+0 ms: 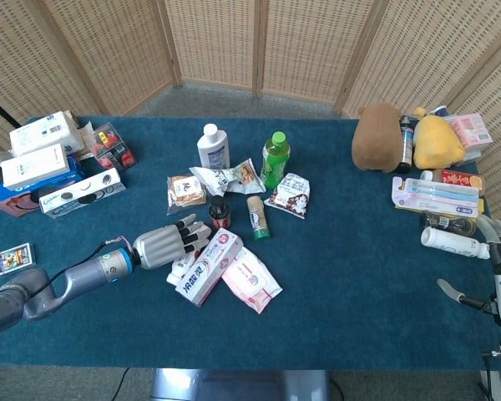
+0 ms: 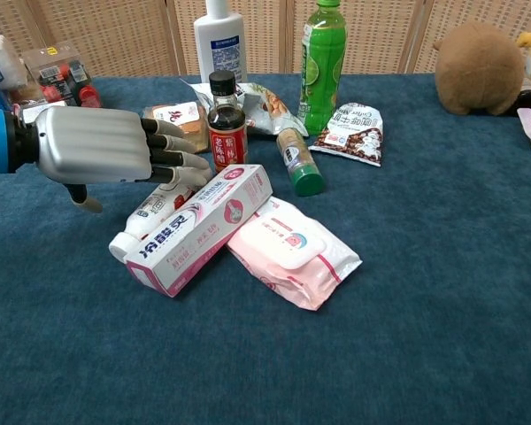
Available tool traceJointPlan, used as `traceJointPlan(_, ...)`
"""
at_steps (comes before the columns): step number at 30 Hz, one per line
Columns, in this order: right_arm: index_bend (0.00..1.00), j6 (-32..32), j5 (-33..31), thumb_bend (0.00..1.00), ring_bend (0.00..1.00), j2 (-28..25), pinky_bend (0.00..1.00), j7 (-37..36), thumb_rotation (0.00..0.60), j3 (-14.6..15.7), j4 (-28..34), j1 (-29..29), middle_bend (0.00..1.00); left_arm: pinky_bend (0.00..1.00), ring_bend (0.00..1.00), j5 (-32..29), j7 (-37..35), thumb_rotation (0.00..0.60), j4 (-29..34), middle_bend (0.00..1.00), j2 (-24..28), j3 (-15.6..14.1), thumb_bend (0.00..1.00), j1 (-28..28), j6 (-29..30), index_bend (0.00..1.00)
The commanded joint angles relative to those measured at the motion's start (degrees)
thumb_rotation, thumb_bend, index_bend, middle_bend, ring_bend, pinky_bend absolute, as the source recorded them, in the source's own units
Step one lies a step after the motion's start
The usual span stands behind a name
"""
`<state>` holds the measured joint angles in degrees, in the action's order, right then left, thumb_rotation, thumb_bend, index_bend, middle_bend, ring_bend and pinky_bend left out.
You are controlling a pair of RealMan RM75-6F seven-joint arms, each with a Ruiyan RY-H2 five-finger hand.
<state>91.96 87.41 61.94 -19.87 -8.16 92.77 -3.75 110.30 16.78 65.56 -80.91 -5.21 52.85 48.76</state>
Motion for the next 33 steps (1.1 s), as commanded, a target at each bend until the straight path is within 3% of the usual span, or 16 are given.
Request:
traceJointPlan(1, 0.00, 0.04, -0.03, 0.00, 0.00, -0.04, 0.00, -0.12, 0.600, -0.03, 0.01, 0.03, 0.00, 0.11, 0.00, -0.57, 0.87, 0.600, -1.25, 0.00, -1.67, 0.17, 0.00, 0.45, -0.29, 0.00)
traceJointPlan(11, 0.00, 0.00, -0.27, 0.00, 0.00, -0.30, 0.00, -1.10, 0.600, -0.21, -0.19, 0.08, 0.00, 0.12, 0.00, -1.56, 1.94, 0.600, -4.67, 0.00, -5.45, -0.04, 0.00, 1.43, 0.16, 0.01)
traceJointPlan(14, 0.00, 0.02, -0.20, 0.00, 0.00, -0.32, 0.00, -1.15, 0.600, -0.19, -0.18, 0.09, 0.00, 0.13, 0.00, -1.31, 2.51, 0.600, -5.86, 0.00, -6.34, -0.46, 0.00, 1.41, 1.05, 0.07)
traceJointPlan(17, 0.00, 0.09, -0.07, 0.00, 0.00, -0.32, 0.00, -1.02, 0.600, -0.16, -0.22, 0.10, 0.00, 0.17, 0.01, -1.08, 2.88, 0.600, -7.16, 0.00, -7.38, -0.77, 0.00, 1.36, 2.12, 0.21)
traceJointPlan(20, 0.00, 0.22, -0.07, 0.00, 0.00, -0.26, 0.00, -0.77, 0.600, -0.21, -0.24, 0.11, 0.00, 0.37, 0.24, -0.62, 2.90, 0.600, -8.65, 0.14, -8.56, -0.97, 0.00, 1.30, 3.92, 0.43)
traceJointPlan(22, 0.00, 0.19, -0.08, 0.00, 0.00, -0.25, 0.00, -0.76, 0.600, -0.20, -0.17, 0.11, 0.00, 0.58, 0.50, -0.81, 2.85, 0.600, -9.40, 0.41, -9.18, -1.15, 0.00, 1.32, 4.02, 0.60)
traceJointPlan(24, 0.00, 0.17, -0.08, 0.00, 0.00, -0.32, 0.00, -0.87, 0.600, -0.19, -0.07, 0.13, 0.00, 0.68, 0.64, -0.84, 3.16, 0.600, -9.77, 0.57, -9.47, -1.22, 0.00, 1.35, 4.48, 0.72)
traceJointPlan(28, 0.00, 0.21, -0.02, 0.00, 0.00, -0.38, 0.00, -0.99, 0.600, -0.22, -0.01, 0.11, 0.00, 0.72, 0.77, -0.99, 3.30, 0.600, -9.51, 0.68, -8.92, -1.31, 0.00, 1.34, 5.63, 0.81)
traceJointPlan(33, 0.00, 0.23, 0.07, 0.00, 0.00, -0.42, 0.00, -1.00, 0.600, -0.17, 0.04, 0.13, 0.00, 0.72, 0.78, -1.53, 2.93, 0.600, -6.92, 0.68, -5.56, -0.83, 0.00, 1.14, 8.24, 0.81)
